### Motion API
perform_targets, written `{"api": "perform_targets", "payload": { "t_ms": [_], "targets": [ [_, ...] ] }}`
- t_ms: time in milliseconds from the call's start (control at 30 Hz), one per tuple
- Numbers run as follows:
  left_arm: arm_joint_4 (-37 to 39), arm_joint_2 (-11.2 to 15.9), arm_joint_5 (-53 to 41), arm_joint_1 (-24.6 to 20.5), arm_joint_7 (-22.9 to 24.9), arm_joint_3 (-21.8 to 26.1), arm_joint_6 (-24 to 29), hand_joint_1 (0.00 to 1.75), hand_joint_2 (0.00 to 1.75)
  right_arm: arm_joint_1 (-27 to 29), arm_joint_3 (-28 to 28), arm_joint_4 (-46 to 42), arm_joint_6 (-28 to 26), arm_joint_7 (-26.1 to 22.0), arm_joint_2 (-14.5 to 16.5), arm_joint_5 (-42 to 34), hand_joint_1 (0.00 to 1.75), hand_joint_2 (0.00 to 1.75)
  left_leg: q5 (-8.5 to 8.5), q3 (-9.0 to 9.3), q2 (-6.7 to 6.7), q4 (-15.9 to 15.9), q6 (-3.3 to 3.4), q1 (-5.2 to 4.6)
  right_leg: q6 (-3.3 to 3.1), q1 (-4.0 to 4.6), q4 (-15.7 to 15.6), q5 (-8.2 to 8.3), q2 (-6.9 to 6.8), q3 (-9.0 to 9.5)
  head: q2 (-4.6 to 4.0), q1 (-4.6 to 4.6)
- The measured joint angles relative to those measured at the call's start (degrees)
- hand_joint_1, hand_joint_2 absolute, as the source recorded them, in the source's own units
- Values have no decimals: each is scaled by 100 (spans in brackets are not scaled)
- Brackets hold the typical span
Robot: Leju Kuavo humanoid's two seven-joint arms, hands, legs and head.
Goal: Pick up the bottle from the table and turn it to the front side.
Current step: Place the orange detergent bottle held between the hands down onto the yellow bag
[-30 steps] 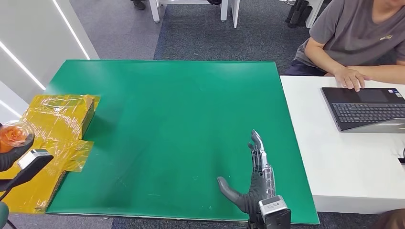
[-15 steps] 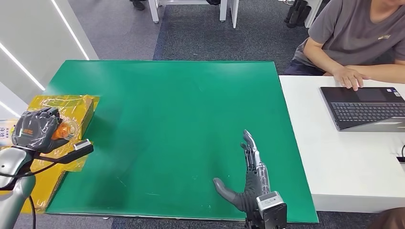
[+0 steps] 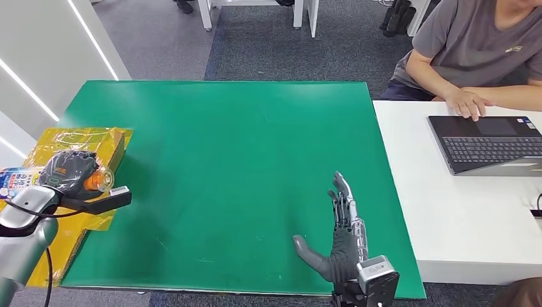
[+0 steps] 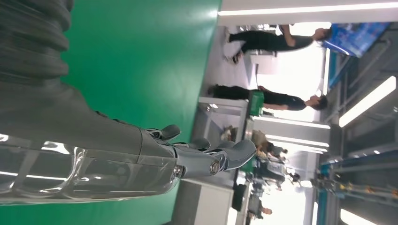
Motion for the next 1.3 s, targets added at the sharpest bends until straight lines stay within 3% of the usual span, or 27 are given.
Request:
{"api": "perform_targets", "payload": {
  "t_ms": [233,500,867,1300],
  "targets": [
    [517,66,307,-115,-400,-169,-130,175,175,-59,-293,-291,-167,108,0,-215,0,175,0,-2,0,0,0,0,0,0,0,0,1,-3,0,0],
    [783,-64,290,-131,-427,-371,-125,175,175,-398,-526,-332,-493,177,0,-526,0,175,1,-2,0,3,0,-1,0,0,0,2,1,-3,0,-1],
    [1210,-535,205,-403,-536,-725,-16,175,175,-938,-476,-413,-1064,323,0,-770,0,175,3,-4,-6,4,1,-1,1,0,0,3,-6,-4,0,-1],
    [1560,-753,314,-630,-549,-863,139,175,175,-1179,-300,-426,-1125,432,-39,-816,0,175,6,-7,-2,4,-2,-1,-2,-1,4,6,-2,-9,0,-1]
  ]
}}
